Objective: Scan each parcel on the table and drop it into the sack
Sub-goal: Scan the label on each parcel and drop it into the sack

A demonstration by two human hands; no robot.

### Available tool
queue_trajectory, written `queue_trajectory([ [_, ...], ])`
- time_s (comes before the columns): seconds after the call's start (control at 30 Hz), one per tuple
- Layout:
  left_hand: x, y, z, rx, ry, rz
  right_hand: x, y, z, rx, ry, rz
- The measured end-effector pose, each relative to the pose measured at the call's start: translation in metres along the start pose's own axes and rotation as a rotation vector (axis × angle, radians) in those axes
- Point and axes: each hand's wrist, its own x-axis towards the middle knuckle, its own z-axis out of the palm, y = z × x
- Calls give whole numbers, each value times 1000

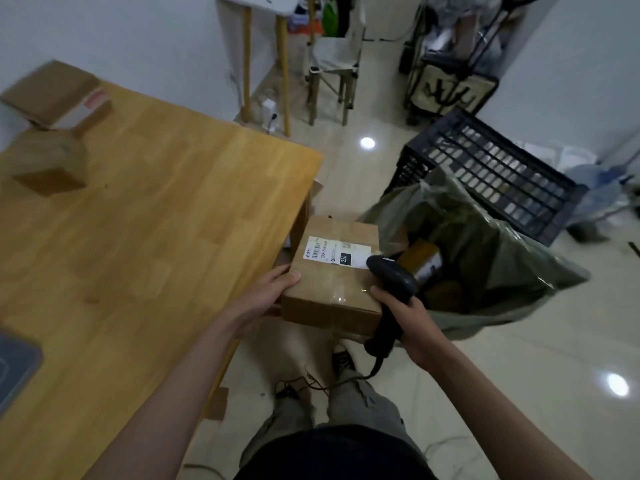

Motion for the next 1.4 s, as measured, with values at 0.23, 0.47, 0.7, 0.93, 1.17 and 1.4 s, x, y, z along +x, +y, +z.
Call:
queue_trajectory([
  [0.23, 63, 36, 67, 163, 0, 44, 25, -5, -58, 106, 208, -8],
  [0.47, 140, 80, 113, 382, -143, 16, 75, -35, -121, 242, 249, 28],
  [0.7, 201, 86, 159, 655, -89, -19, 135, -41, -166, 228, 269, 178],
  [0.93, 242, 68, 184, 716, -35, -134, 187, -19, -184, 185, 326, 380],
  [1.17, 300, 33, 232, 701, 8, -277, 240, 24, -207, 238, 405, 552],
  [1.4, 337, 7, 277, 639, -159, -324, 259, 44, -236, 363, 546, 554],
])
